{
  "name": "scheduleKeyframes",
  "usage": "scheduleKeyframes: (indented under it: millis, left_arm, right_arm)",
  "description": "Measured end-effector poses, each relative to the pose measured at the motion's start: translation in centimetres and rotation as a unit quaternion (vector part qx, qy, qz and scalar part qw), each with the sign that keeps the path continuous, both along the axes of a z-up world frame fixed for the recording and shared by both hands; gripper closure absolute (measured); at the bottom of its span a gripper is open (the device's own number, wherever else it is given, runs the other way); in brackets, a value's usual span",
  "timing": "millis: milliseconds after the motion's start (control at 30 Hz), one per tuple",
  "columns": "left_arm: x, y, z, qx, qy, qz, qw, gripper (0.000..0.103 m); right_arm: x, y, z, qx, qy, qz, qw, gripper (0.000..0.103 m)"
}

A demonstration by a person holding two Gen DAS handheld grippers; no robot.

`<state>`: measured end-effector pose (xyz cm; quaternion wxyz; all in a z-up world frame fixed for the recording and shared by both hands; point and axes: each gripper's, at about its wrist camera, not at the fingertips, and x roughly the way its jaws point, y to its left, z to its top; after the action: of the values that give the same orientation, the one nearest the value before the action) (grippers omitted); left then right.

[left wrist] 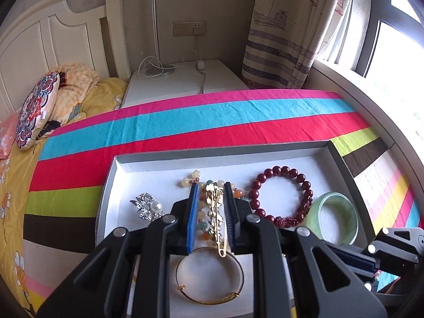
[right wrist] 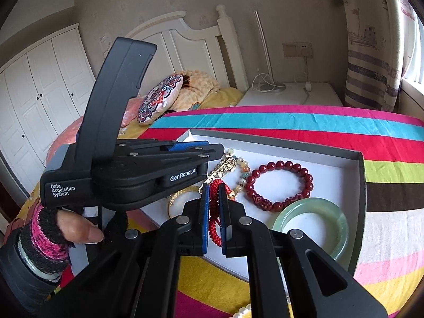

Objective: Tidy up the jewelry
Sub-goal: 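Lower the gold pin brooch into the box with the left tool while the right tool places the red cord, then open both tools and move them back from the box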

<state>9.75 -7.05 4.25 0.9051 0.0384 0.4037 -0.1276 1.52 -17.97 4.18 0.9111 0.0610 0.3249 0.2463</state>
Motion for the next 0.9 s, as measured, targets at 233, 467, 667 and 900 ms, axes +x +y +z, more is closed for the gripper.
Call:
scheduleKeyframes:
  millis: [233, 467, 667, 900]
  left_arm:
    - [-0.2, 0.3, 0.0, -0.003, 0.000, 0.006, 1.0000, 0.084]
    - [-1.7, 1.6, 1.2, -0.007, -0.028, 0.026, 0.9992, 0.030]
    - [-5.5, 3.3, 5.5, 0.007, -0.105, 0.057, 0.9928, 0.003]
    - [-11.1, 5.7, 8.8, -0.002, -0.137, 0.076, 0.9876, 0.002]
  right_arm:
    - [0.6, -0.1, -0.2, 0.001, 0.014, -0.007, 1.000, 0.094]
    - [0.5, -1.5, 0.2, 0.026, 0.028, -0.024, 0.999, 0.070]
    - [-1.6, -4.8, 3.8, 0.049, -0.014, -0.050, 0.997, 0.043]
    - [-5.8, -9.9, 7.0, 0.064, -0.061, -0.097, 0.991, 0.021]
